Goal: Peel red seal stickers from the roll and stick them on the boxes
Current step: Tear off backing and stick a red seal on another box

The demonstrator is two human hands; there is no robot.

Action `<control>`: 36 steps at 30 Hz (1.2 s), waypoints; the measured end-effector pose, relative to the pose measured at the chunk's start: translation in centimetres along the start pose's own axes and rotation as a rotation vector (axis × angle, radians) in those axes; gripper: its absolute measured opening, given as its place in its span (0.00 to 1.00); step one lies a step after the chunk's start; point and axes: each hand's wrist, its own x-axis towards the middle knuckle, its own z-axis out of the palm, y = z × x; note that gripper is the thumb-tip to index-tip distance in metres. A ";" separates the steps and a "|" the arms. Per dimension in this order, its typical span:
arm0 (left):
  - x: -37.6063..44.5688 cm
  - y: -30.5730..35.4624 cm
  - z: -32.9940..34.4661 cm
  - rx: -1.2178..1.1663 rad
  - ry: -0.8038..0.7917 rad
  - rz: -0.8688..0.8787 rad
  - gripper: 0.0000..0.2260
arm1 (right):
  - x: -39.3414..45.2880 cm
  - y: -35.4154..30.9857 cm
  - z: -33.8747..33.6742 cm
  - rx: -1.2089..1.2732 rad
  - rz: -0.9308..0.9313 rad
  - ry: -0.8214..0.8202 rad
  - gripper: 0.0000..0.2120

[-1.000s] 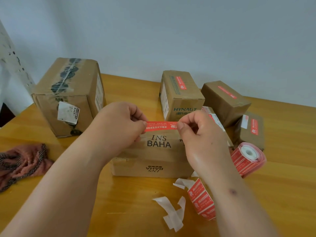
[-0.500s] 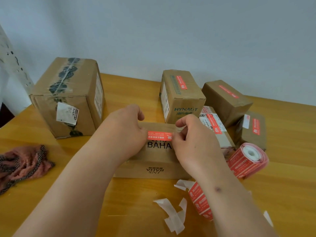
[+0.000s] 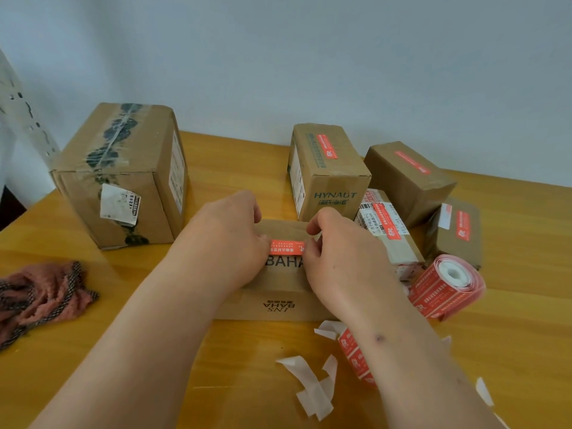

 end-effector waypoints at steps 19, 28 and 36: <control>-0.4 0.0 0.0 0.092 0.040 0.008 0.12 | 0.5 1.2 -0.3 -0.012 0.035 -0.013 0.06; -1.1 0.3 0.7 0.114 0.132 0.042 0.17 | 0.9 1.3 0.3 0.016 0.050 0.019 0.12; -1.0 -1.1 0.3 -0.026 0.084 0.043 0.14 | 1.2 2.4 -0.2 0.076 0.049 -0.058 0.11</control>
